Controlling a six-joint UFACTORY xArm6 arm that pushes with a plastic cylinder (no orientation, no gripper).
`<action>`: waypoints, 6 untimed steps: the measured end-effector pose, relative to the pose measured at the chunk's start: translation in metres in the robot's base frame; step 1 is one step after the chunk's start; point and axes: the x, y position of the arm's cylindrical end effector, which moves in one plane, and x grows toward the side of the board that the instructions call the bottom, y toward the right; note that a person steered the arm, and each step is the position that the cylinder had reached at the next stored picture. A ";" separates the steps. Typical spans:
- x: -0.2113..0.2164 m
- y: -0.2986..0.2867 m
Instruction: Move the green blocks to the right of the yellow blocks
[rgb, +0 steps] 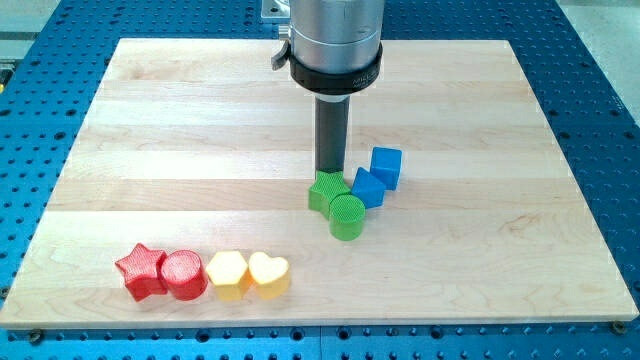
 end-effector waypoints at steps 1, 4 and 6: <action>0.011 0.000; 0.068 -0.001; 0.117 -0.026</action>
